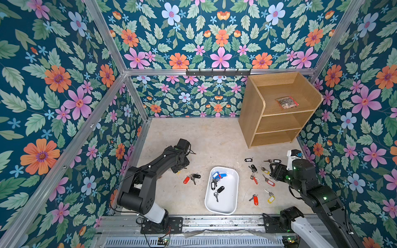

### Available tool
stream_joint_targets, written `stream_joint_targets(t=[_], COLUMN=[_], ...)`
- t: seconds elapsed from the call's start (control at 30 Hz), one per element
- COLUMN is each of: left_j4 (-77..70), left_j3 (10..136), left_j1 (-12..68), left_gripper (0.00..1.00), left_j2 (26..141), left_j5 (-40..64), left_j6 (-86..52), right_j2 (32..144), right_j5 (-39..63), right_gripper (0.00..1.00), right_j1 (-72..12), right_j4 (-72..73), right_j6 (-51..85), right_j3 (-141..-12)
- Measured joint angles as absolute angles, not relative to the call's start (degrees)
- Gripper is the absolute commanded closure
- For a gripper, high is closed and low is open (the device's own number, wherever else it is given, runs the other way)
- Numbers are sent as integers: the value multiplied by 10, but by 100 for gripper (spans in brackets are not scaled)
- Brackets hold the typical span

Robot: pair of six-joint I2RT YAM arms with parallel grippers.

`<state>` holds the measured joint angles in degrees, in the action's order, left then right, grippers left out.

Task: Take the keys out of the storage box
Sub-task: Place the key at the center of the board, then pick up the key from the storage box.

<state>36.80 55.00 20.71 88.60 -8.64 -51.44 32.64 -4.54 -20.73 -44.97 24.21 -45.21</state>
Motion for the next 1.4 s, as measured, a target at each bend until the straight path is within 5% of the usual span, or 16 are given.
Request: stream_joint_targets(t=[0.13,0.4,0.63,0.8,1.4], left_j4=[378,395,418,425,435], left_j3=[556,567,617,669,687], left_j1=[210,363,532,571,634], left_gripper=[5,33,56,69,72], left_j2=[848,747,783,833,969], left_j5=[-95,-91,-89,-79,-10], left_j6=[-502,-495,-543,-528,-401], right_j2=[328,330,331,331,330], right_j5=[-45,-45,-45,-45,-46], right_gripper=[37,37,37,37,37], right_j1=[-208,-208,-208,-208,-208], right_j4=[-450,-450,-450,-450,-450], right_j6=[242,242,244,244,244], right_j3=[-452,-451,-451,-451,-451])
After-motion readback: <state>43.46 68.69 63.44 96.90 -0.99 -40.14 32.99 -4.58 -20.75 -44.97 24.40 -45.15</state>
